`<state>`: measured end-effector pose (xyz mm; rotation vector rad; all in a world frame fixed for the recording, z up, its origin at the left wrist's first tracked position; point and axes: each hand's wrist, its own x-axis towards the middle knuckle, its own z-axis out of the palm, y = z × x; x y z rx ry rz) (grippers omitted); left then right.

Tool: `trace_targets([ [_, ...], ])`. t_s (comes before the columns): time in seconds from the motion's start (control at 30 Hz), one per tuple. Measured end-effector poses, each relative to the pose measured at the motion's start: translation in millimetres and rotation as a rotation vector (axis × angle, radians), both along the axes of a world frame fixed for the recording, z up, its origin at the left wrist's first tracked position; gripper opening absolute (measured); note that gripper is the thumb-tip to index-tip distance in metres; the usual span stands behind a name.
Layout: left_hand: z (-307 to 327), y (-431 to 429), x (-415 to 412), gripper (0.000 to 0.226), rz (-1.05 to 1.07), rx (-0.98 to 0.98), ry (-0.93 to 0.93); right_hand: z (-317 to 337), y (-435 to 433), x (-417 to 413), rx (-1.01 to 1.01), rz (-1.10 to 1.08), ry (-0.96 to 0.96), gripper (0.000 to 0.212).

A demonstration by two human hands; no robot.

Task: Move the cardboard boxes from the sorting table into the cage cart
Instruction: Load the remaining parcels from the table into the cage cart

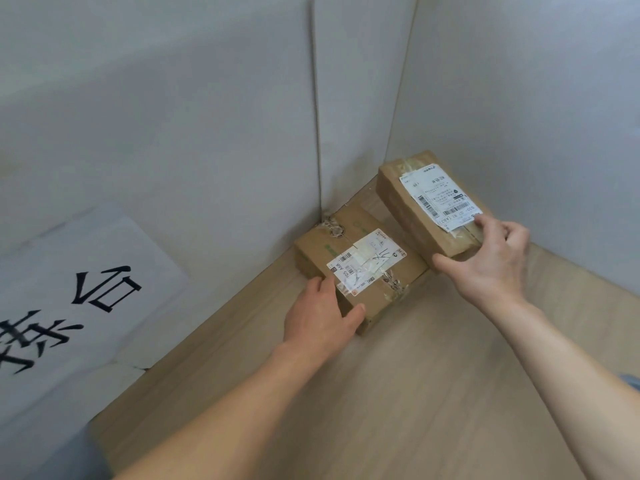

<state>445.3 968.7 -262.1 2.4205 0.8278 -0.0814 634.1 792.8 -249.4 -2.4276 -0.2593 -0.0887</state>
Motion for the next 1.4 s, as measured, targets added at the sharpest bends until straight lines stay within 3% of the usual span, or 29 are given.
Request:
trace_targets([
  [0.63,-7,4,-19,0.058,0.143,-0.086,-0.134,-33,1,-45,-0.078,-0.002,0.113,0.092],
  [0.87,-21,17,-34,0.039,0.486,-0.481,-0.301,-43,5,-76,-0.095,-0.003,0.174,0.092],
  [1.1,-26,28,-36,0.044,0.662,-0.867,-0.383,-48,11,-89,-0.107,0.061,0.215,0.086],
  [1.27,-28,36,-35,0.048,0.668,-0.935,-0.369,-45,10,-89,-0.082,0.057,0.228,0.079],
  [1.4,-30,39,-42,0.050,0.689,-1.030,-0.375,-48,2,-90,0.055,0.067,0.207,0.069],
])
